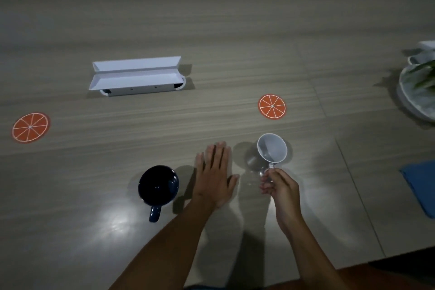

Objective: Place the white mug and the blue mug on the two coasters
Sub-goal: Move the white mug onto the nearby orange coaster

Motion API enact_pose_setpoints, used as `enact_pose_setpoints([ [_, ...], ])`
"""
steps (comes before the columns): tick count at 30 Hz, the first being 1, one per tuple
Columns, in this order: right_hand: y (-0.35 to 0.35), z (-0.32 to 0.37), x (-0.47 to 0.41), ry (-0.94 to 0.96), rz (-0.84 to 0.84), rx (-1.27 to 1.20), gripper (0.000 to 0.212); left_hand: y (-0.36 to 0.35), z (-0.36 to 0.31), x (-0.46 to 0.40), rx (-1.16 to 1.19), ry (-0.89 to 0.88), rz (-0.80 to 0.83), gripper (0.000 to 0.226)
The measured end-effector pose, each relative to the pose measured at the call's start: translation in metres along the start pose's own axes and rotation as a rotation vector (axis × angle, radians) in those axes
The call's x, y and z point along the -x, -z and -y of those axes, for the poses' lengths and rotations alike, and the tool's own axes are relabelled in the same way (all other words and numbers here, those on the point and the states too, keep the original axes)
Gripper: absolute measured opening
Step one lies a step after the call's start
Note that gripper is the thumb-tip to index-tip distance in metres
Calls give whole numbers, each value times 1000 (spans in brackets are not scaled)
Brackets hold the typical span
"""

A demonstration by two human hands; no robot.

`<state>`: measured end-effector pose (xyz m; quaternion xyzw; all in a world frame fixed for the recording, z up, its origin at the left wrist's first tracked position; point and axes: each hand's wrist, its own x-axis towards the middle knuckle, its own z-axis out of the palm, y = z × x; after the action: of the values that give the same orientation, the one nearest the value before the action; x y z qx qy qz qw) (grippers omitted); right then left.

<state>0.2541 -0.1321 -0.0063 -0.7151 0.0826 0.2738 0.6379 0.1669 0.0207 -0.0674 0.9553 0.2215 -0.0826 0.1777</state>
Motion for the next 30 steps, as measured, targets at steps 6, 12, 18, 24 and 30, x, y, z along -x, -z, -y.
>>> enact_pose_setpoints([
  [6,-9,33,-58,62,-50,-53,24,4,-1,-52,-26,52,61,81],
  [12,-20,61,-115,110,-104,-125,22,-4,-6,-53,-61,101,17,79],
  [18,-28,73,-148,140,-107,-116,25,-7,-5,-53,-29,129,-23,82],
  [24,-32,68,-156,132,-109,-63,26,-5,-4,-53,3,137,-31,83],
  [30,-36,66,-159,150,-131,-57,28,-5,-4,-54,-4,139,-33,82],
])
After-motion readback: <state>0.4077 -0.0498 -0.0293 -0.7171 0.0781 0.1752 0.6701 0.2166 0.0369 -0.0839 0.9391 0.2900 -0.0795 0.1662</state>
